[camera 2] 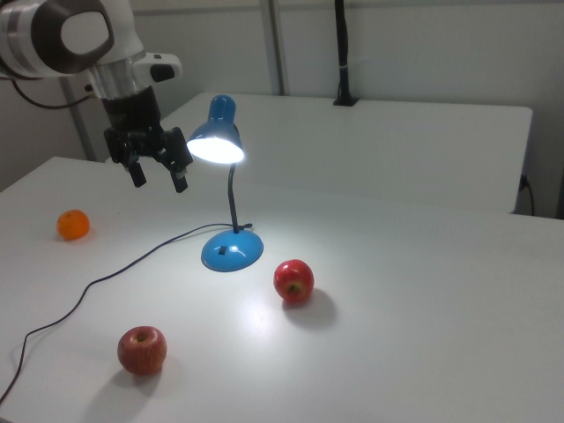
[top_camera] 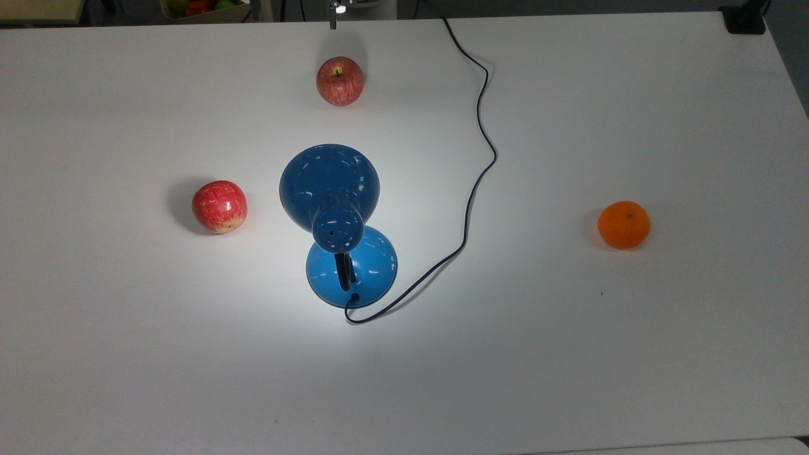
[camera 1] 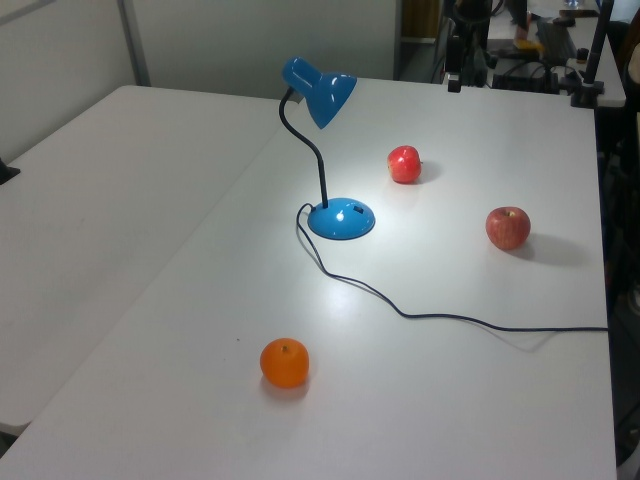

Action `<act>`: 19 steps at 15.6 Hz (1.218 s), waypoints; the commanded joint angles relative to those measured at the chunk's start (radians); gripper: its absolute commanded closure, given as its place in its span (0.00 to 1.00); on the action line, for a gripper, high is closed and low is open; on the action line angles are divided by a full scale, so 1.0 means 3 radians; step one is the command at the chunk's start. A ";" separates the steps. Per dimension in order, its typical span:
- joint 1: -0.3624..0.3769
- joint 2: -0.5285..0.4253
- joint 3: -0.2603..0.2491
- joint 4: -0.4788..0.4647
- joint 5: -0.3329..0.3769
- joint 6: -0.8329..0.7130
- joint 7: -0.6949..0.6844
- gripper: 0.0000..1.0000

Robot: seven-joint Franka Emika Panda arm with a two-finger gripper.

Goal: Turn off lamp

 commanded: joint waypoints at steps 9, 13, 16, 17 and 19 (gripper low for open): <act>0.0022 0.0063 -0.0038 0.0086 0.0052 -0.0119 0.0032 0.11; 0.0027 0.0073 -0.0038 0.0081 0.0052 -0.0114 0.0016 0.68; 0.0027 0.0073 -0.0038 0.0076 0.0052 -0.0104 -0.0040 1.00; 0.0027 0.0073 -0.0038 0.0076 0.0052 -0.0114 -0.0106 1.00; 0.0022 0.0073 -0.0038 0.0071 0.0052 -0.0109 -0.0188 1.00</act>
